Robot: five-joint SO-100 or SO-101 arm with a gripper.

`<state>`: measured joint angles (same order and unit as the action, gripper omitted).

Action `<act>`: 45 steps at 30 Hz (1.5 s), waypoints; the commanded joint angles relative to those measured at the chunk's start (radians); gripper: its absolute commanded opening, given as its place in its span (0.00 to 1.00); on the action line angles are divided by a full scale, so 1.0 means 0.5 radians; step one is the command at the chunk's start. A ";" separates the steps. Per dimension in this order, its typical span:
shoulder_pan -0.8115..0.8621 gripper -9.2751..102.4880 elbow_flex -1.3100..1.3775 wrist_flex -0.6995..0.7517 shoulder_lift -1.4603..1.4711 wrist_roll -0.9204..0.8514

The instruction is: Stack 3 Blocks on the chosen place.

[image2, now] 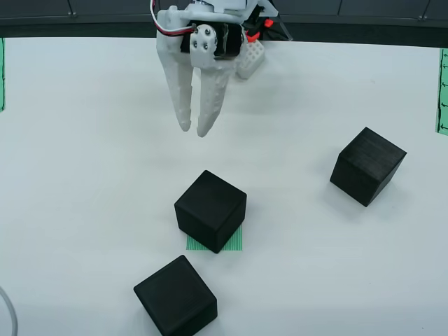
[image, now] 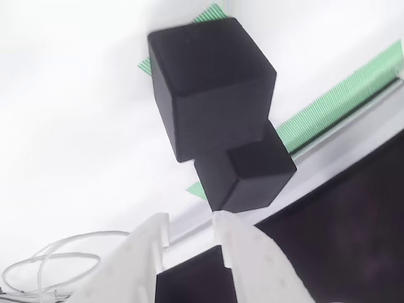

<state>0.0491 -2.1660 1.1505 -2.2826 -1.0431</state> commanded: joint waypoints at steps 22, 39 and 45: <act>0.015 0.42 0.500 0.092 0.859 -0.270; 0.037 0.42 0.865 0.080 1.427 -0.242; 0.046 0.38 0.917 0.071 1.540 -0.209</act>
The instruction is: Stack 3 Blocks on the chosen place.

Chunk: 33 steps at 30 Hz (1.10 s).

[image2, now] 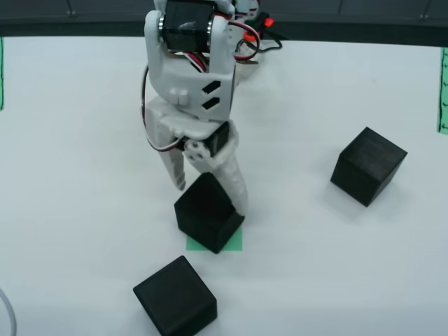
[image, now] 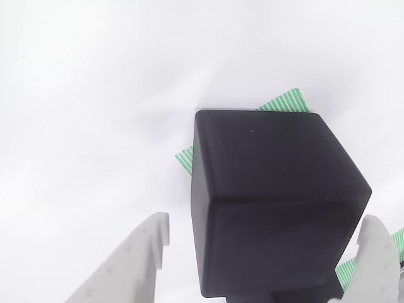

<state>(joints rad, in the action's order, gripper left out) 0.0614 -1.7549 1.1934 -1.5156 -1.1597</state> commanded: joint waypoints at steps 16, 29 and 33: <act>0.052 0.30 0.129 -0.092 0.052 0.374; -0.166 0.30 0.120 0.034 -0.242 1.267; -0.209 0.30 0.212 0.202 -0.276 1.568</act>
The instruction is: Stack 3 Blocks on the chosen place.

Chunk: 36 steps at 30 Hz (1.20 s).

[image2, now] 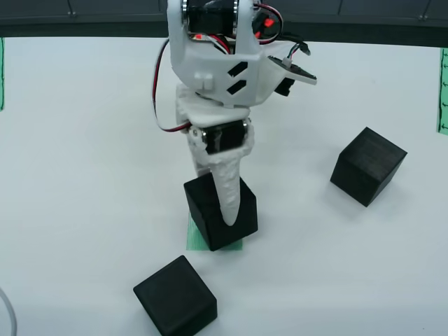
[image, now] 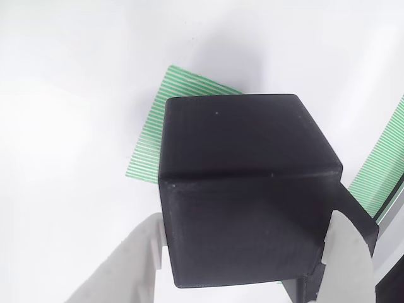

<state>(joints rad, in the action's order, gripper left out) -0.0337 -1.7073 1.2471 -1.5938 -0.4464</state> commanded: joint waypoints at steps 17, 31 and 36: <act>0.132 0.30 0.242 0.218 0.147 0.626; 0.074 0.30 0.362 0.236 0.298 0.669; 0.064 0.30 0.368 0.239 0.316 0.663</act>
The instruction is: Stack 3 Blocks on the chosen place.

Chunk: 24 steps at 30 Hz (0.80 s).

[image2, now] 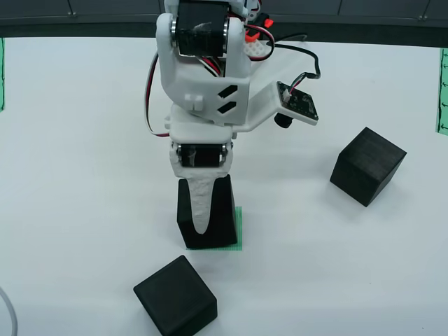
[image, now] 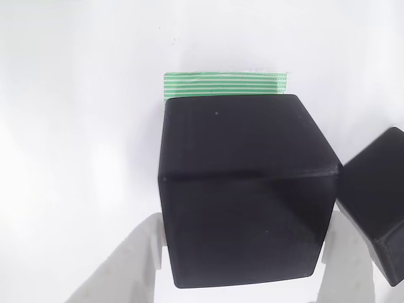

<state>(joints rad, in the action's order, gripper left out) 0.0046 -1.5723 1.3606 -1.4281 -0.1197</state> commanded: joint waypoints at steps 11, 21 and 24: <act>-0.018 0.37 0.092 0.015 -0.015 -0.006; -0.037 0.40 0.067 0.049 -0.138 -0.120; -0.055 0.40 0.012 0.067 -0.298 -0.328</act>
<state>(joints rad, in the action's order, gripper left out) -0.0123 -1.5708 1.3837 -1.4772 -0.2301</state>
